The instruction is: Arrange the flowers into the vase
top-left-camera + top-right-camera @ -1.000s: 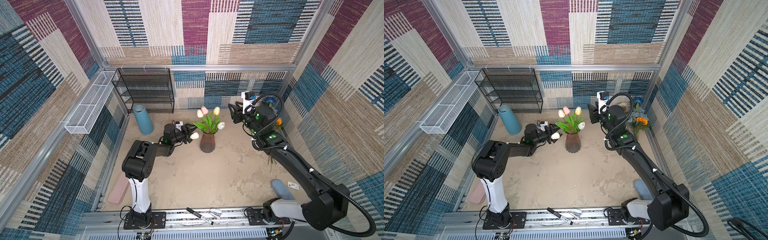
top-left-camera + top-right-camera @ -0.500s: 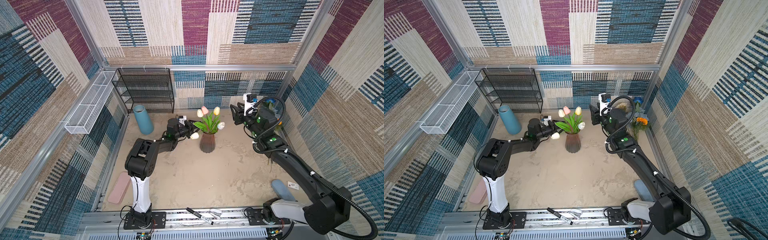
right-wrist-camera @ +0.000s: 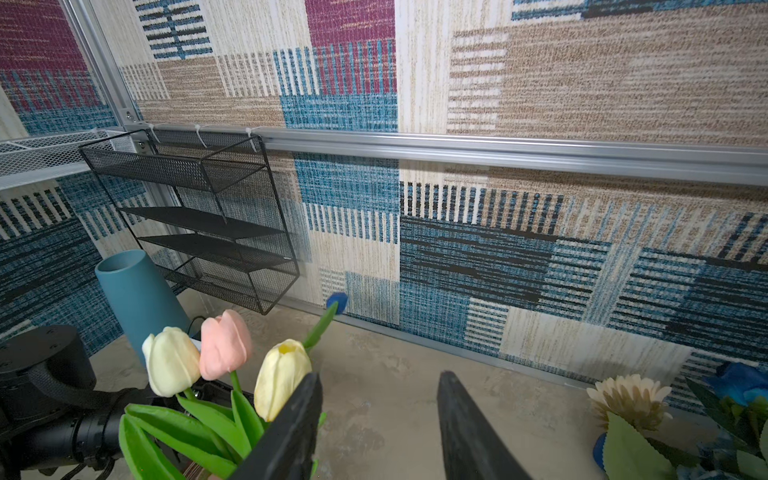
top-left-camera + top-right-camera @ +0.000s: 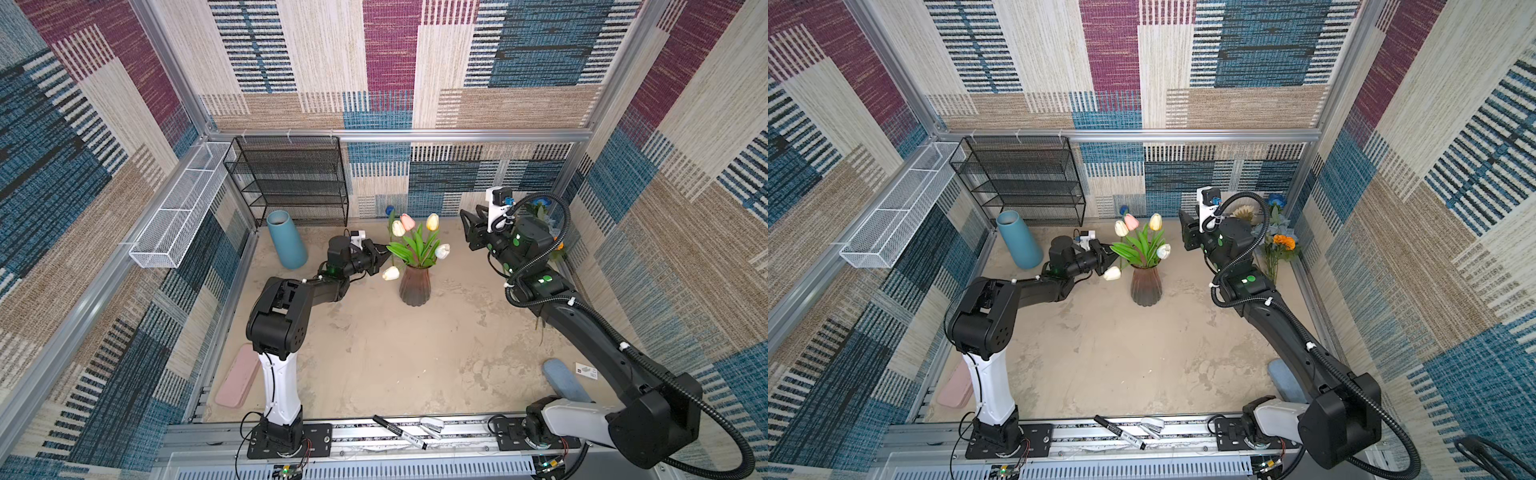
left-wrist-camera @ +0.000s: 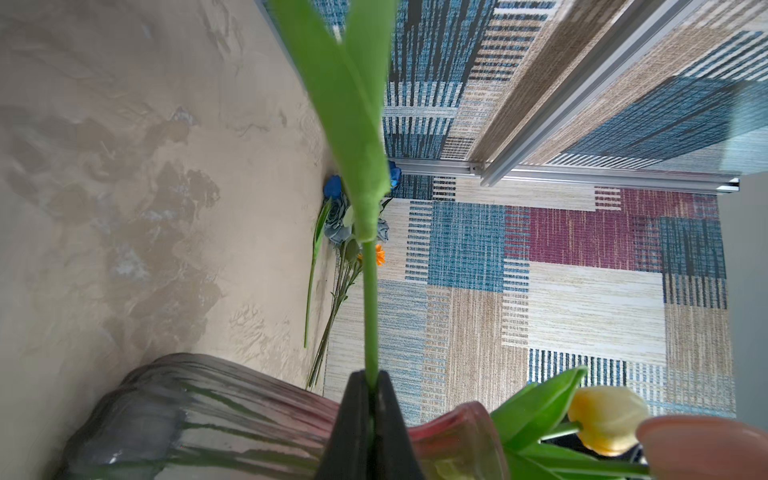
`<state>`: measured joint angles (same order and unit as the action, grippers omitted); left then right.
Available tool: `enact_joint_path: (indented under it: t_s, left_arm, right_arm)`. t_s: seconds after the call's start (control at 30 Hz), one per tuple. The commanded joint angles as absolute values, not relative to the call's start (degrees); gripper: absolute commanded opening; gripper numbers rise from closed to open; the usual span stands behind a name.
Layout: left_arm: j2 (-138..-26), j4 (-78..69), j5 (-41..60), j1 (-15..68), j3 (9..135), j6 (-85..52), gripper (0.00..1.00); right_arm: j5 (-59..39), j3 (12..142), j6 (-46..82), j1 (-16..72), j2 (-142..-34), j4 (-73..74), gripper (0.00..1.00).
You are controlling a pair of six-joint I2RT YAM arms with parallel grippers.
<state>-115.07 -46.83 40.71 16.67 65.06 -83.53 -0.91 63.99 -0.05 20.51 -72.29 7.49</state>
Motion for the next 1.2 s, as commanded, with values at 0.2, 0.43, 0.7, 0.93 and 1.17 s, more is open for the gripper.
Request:
enact_joint_path:
  t_s: [0.2, 0.43, 0.7, 0.93, 1.17]
  left_arm:
    - [-107.7, -40.7, 41.8, 14.4, 62.6, -70.7, 0.0]
    - [-86.9, -25.7, 29.5, 13.4, 57.8, -46.3, 0.0]
    - [-63.4, -17.6, 13.6, 18.0, 57.1, -19.8, 0.0]
    - [-68.6, -27.1, 17.0, 29.9, 59.2, -10.4, 0.0]
    - [-79.9, -48.4, 22.0, 34.3, 59.3, -7.4, 0.0]
  right_arm:
    - [0.1, 63.4, -0.9, 20.5, -71.7, 10.4, 0.5]
    - [-0.1, 61.4, -1.7, 20.5, -70.6, 12.8, 0.5]
    - [-6.0, 53.8, -2.2, 20.5, -65.9, 22.6, 0.52]
    - [-18.9, 48.3, -1.9, 20.5, -63.3, 32.5, 0.52]
    - [-25.7, 50.0, -3.7, 20.5, -63.1, 29.6, 0.51]
